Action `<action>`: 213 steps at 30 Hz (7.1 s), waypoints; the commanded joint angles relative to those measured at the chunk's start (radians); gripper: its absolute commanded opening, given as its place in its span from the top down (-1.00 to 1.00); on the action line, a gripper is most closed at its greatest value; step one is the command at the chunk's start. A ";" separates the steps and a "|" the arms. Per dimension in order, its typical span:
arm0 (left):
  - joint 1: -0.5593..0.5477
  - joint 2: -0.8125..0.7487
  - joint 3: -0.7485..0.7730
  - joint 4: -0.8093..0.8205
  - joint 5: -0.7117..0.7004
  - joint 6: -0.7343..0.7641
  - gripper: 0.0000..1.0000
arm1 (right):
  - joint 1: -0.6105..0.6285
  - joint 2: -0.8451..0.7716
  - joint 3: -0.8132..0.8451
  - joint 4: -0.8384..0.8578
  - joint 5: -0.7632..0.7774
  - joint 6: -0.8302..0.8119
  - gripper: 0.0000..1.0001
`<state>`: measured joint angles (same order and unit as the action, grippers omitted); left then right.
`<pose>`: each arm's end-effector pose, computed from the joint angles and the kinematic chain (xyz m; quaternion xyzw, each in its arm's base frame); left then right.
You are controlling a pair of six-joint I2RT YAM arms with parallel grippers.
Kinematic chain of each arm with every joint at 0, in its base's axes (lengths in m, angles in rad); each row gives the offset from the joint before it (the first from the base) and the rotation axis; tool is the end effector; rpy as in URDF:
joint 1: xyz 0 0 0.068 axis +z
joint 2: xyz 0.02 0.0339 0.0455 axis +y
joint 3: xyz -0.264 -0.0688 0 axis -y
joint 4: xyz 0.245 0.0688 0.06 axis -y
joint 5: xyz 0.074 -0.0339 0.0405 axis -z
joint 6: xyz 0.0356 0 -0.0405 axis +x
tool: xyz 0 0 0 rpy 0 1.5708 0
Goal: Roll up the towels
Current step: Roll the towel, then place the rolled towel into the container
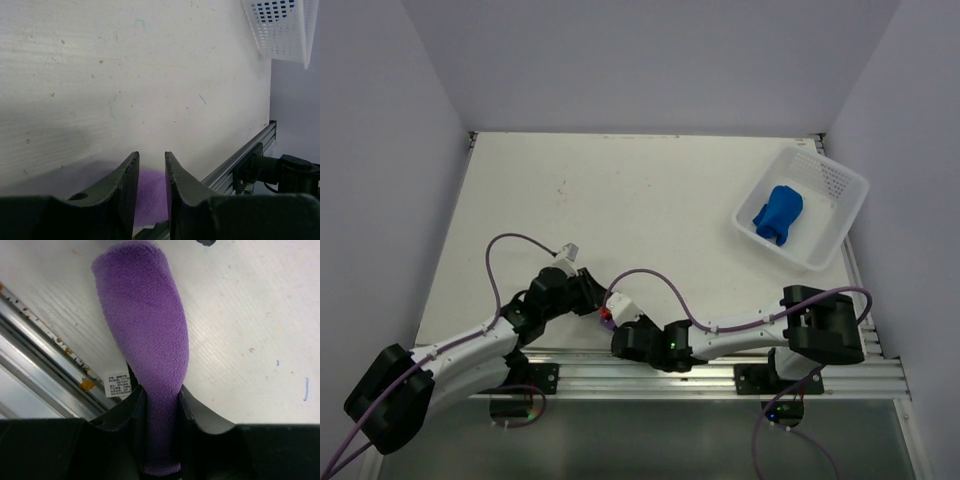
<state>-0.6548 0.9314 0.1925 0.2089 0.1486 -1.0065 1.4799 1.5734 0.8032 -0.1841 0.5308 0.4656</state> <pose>0.1381 -0.1127 0.1495 -0.1150 0.8583 -0.4096 0.2868 0.0451 0.2960 0.1646 -0.3770 0.8424 0.1012 0.3714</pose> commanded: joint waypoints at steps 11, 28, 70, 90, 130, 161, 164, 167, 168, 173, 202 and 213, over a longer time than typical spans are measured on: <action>0.006 -0.037 0.059 0.027 0.066 -0.035 0.38 | 0.039 0.180 0.197 -0.221 0.337 0.047 0.33; -0.060 0.181 -0.057 0.273 0.062 -0.092 0.40 | 0.039 0.143 0.179 -0.176 0.233 0.050 -0.01; 0.196 0.127 0.194 -0.018 0.141 0.147 0.37 | -0.102 -0.064 -0.068 0.005 -0.088 0.088 1.00; 0.313 0.043 0.487 -0.440 -0.092 0.462 0.31 | -0.300 -0.211 0.072 -0.153 0.015 -0.070 1.00; 0.317 0.135 0.552 -0.470 -0.141 0.658 0.23 | -1.662 -0.280 0.047 0.034 -0.123 -0.088 1.00; 0.317 0.165 0.553 -0.467 -0.129 0.652 0.22 | -1.764 -0.012 0.074 0.064 -0.265 -0.050 0.33; 0.317 0.161 0.550 -0.467 -0.129 0.652 0.21 | -1.765 -0.013 0.077 0.058 -0.270 -0.048 0.25; 0.317 0.159 0.550 -0.465 -0.129 0.652 0.21 | -1.765 -0.016 0.090 0.046 -0.272 -0.048 0.19; 0.317 0.155 0.550 -0.464 -0.127 0.652 0.21 | -1.765 -0.018 0.093 0.043 -0.272 -0.050 0.16; 0.317 0.155 0.548 -0.462 -0.119 0.654 0.21 | -1.767 -0.027 0.113 0.020 -0.269 -0.051 0.08; 0.316 0.142 0.541 -0.453 -0.101 0.654 0.18 | -1.767 -0.049 0.182 -0.048 -0.299 -0.062 -0.40; 0.316 0.132 0.539 -0.454 -0.098 0.655 0.18 | -1.767 -0.170 0.251 -0.083 -0.360 -0.103 -0.63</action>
<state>-0.3470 1.0878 0.7311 -0.2714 0.0406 -0.3733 -0.2825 1.4727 1.0016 -0.2665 0.2138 0.3985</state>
